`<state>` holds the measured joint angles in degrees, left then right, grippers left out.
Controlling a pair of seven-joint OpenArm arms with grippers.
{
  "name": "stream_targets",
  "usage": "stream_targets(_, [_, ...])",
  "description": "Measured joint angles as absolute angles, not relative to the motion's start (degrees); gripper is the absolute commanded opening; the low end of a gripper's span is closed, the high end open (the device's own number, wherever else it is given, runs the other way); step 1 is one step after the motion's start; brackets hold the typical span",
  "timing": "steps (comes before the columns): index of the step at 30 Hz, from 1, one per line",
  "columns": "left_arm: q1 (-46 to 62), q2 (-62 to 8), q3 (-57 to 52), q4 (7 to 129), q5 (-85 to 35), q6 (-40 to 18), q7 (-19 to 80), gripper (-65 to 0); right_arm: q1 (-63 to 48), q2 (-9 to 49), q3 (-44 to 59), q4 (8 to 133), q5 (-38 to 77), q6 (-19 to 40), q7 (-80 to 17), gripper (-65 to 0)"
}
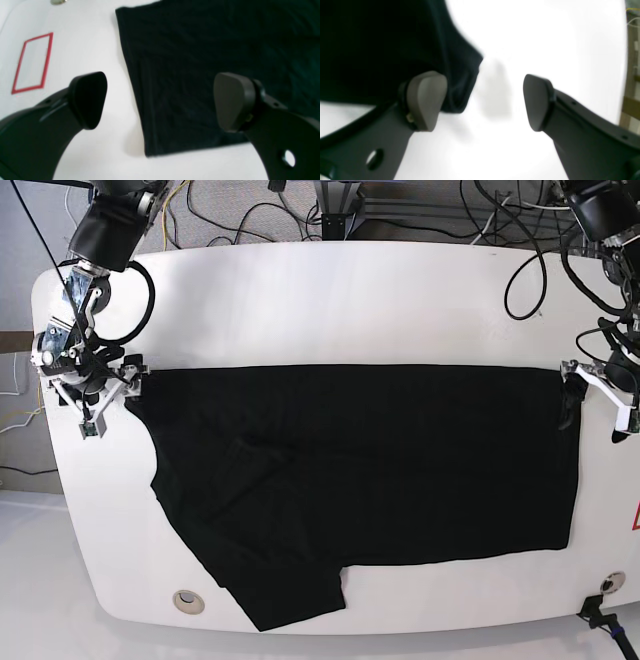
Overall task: Fold the T-shirt properly
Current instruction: 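Release the folded edge and regrasp the shirt's folded edge with both grippers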
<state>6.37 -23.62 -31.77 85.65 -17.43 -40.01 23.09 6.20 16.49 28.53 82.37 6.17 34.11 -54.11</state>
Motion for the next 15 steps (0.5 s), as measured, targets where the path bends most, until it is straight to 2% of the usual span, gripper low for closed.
stream_targets(12, [9.7,-22.5,-33.4,88.3,-17.6,-40.1,23.1,0.0,5.4,14.2,28.7,84.0,6.4,34.1,-52.7,-16.7])
stream_targets(15, [9.7,-22.4,-33.3,88.3,-17.6,-40.0,23.0,0.0,5.3,12.5,28.8,83.5,6.2,34.1,-49.7,-16.7])
